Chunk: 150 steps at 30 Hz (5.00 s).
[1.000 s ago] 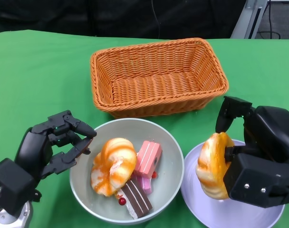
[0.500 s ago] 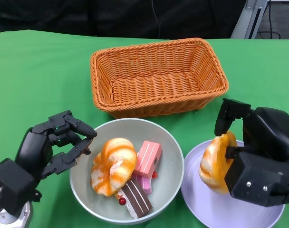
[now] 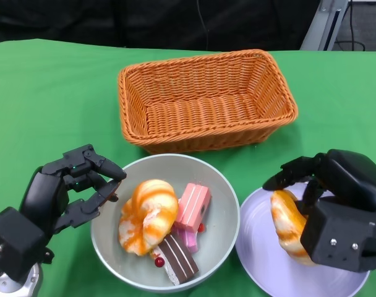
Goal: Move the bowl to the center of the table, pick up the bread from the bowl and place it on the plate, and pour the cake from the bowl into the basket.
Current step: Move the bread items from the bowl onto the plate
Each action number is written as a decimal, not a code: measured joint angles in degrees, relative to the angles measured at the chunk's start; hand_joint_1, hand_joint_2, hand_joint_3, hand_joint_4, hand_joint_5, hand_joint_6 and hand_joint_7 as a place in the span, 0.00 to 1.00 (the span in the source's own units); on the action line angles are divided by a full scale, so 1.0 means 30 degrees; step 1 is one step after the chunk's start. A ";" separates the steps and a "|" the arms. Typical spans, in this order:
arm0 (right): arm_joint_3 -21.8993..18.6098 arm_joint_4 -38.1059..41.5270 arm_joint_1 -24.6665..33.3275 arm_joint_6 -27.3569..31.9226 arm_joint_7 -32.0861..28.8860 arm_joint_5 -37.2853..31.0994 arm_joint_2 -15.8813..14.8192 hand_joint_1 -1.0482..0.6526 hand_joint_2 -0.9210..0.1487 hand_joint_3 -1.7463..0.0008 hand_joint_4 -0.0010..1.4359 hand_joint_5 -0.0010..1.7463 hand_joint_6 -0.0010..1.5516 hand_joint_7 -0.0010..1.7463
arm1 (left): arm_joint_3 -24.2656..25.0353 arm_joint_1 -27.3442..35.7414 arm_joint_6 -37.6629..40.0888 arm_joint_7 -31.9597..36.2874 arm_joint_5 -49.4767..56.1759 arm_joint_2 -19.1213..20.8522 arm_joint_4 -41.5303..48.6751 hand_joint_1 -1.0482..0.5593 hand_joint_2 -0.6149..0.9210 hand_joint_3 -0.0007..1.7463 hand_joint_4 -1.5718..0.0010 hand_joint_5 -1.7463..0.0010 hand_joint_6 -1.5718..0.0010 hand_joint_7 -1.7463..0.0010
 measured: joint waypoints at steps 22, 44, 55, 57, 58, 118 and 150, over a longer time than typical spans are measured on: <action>0.0030 0.0176 0.0003 -0.0189 -0.1163 -0.0865 0.0044 0.56 0.31 0.52 0.57 1.00 0.45 0.86 | -0.0030 0.0001 -0.0006 0.0092 0.0104 0.0013 0.0000 0.54 0.94 0.30 0.50 0.19 0.50 0.37; -0.0048 -0.0447 0.0361 0.0870 0.1097 0.0739 -0.0161 0.24 0.00 0.89 0.44 0.00 0.30 0.00 | -0.0026 0.0001 -0.0013 0.0126 0.0249 0.0019 0.0000 0.54 0.93 0.29 0.50 0.19 0.49 0.38; 0.0001 -0.1158 0.0585 0.1697 0.2462 0.0662 -0.0807 0.17 0.00 0.80 0.19 0.00 0.14 0.00 | -0.0024 0.0001 -0.0009 0.0135 0.0291 0.0048 0.0001 0.55 0.94 0.30 0.50 0.19 0.49 0.38; 0.0010 -0.1381 0.0666 0.1831 0.2235 0.0279 -0.0783 0.25 0.00 0.87 0.32 0.05 0.24 0.03 | -0.0024 0.0001 0.0014 0.0142 0.0294 0.0063 -0.0003 0.54 0.93 0.30 0.50 0.19 0.50 0.38; -0.0016 -0.1408 0.0743 0.1922 0.1589 -0.0062 -0.0601 0.31 0.02 0.92 0.43 0.09 0.35 0.06 | -0.0024 0.0004 0.0025 0.0142 0.0294 0.0067 -0.0005 0.54 0.93 0.30 0.50 0.19 0.50 0.38; 0.1902 -0.3797 -0.0912 0.8850 0.7539 -0.6118 -0.2133 0.27 0.03 0.97 0.20 0.01 0.18 0.01 | -0.0252 0.0369 0.0543 0.0335 0.0428 0.0236 -0.0790 0.54 0.95 0.27 0.51 0.19 0.51 0.36; 0.3262 0.0833 -0.8409 0.7854 1.3887 -0.6512 -0.4157 0.12 0.00 0.94 0.26 0.01 0.23 0.01 | -0.0465 0.0811 0.0947 0.0674 0.0652 0.0232 -0.1757 0.53 0.93 0.28 0.50 0.20 0.50 0.37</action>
